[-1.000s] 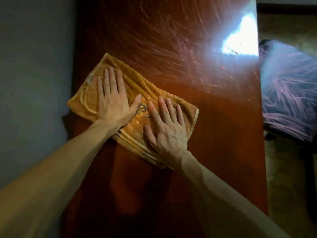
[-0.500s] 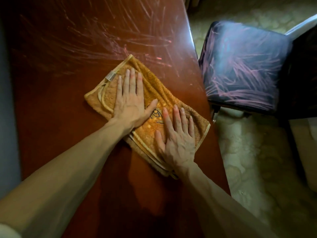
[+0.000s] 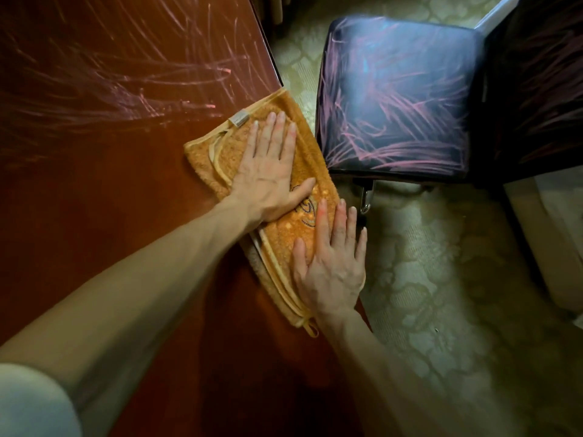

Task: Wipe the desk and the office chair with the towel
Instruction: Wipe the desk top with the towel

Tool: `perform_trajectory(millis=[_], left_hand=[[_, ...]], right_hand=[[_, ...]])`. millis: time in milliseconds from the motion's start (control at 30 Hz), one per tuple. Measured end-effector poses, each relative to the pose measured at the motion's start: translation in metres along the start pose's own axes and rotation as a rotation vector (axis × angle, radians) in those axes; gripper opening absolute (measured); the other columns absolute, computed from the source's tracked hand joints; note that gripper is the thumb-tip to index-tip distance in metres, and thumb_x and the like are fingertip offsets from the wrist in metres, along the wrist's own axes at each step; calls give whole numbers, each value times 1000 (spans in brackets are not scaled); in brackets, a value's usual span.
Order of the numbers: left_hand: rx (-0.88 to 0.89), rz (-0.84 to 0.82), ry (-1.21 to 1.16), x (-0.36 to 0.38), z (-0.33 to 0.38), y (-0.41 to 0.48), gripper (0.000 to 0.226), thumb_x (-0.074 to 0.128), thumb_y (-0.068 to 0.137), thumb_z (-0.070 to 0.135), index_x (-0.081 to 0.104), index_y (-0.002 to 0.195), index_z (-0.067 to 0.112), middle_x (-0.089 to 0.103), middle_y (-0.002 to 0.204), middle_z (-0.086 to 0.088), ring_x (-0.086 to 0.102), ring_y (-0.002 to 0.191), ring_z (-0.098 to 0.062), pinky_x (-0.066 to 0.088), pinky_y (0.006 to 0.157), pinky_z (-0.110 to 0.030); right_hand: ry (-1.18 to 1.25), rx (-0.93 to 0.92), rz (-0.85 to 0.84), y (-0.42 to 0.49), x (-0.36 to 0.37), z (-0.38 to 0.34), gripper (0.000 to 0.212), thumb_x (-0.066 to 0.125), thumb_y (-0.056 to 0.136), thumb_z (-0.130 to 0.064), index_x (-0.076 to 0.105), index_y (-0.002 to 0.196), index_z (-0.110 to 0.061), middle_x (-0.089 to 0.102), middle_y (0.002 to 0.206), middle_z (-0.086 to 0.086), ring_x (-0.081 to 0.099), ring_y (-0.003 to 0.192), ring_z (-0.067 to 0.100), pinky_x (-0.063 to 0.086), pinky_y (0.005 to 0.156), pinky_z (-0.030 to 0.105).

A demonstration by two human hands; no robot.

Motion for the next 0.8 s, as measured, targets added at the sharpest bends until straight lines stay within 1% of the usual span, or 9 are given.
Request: perform_trajectory(millis=[133,200,300,400,433,500,567,700,800], left_hand=[[118,-31,23,-1,5,15,97,21,96,72,4,164,5,-4,171,-22,-8,159,-34,-2,128,-54],[137,-28,21,-1,4,17,95,20,97,72,5,165,8,-3,171,-20,-8,159,-31,-3,128,-53],[87,4,-29,-1,0,9,87,22,100,69,7,166,13,-1,173,-15,-5,160,-27,-3,129,-50],[-32,38,-69,1,-8,-10,81,22,103,65,6,166,17,-3,173,-10,-5,160,-23,-3,129,-48],[-86,45,-74,2,-11,-19,80,22,103,64,5,166,17,-4,173,-10,-6,160,-23,-2,129,-48],[-222,55,-81,5,-22,-42,80,21,104,64,3,166,17,-6,173,-11,-7,160,-24,-1,129,-49],[-355,67,-117,7,-34,-69,81,19,104,65,1,166,17,-7,173,-11,-9,160,-25,-2,129,-49],[-630,68,-161,8,-49,-122,82,22,104,64,-2,166,16,-9,172,-11,-10,160,-24,-6,129,-49],[-857,68,-268,6,-40,-144,81,26,105,59,-3,165,12,-10,172,-14,-10,160,-26,-5,128,-52]], right_hand=[[20,50,-47,0,-2,0,77,35,101,-54,12,167,-23,14,173,12,10,160,29,16,128,55],[15,58,-71,1,-3,-2,76,34,101,-54,11,167,-23,14,173,12,11,160,31,16,127,56],[19,83,-98,2,-4,-6,76,31,100,-54,12,166,-23,16,172,15,14,159,35,17,127,58],[8,69,-122,9,-5,-13,78,30,98,-53,11,166,-20,17,171,19,13,158,38,17,126,59],[-1,32,-138,14,-5,-14,78,29,98,-53,11,166,-19,15,171,20,12,159,38,17,126,59],[-30,-111,-167,26,-6,-14,79,28,98,-55,10,167,-21,12,171,21,9,159,38,15,127,58],[-75,-304,-195,42,-7,-12,77,27,100,-58,11,167,-24,9,172,20,5,160,38,12,128,56],[-138,-684,-232,80,-10,-26,74,31,100,-58,12,166,-31,10,173,14,3,161,32,10,128,55],[-182,-837,-320,103,-14,-49,76,27,96,-54,7,166,-32,4,173,12,-3,160,31,3,129,55]])
Point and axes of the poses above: each hand's wrist, its own y-axis towards the middle knuckle, its own x-axis out of the palm, z = x × y, the point moved 2 cm from there along y, towards the middle knuckle
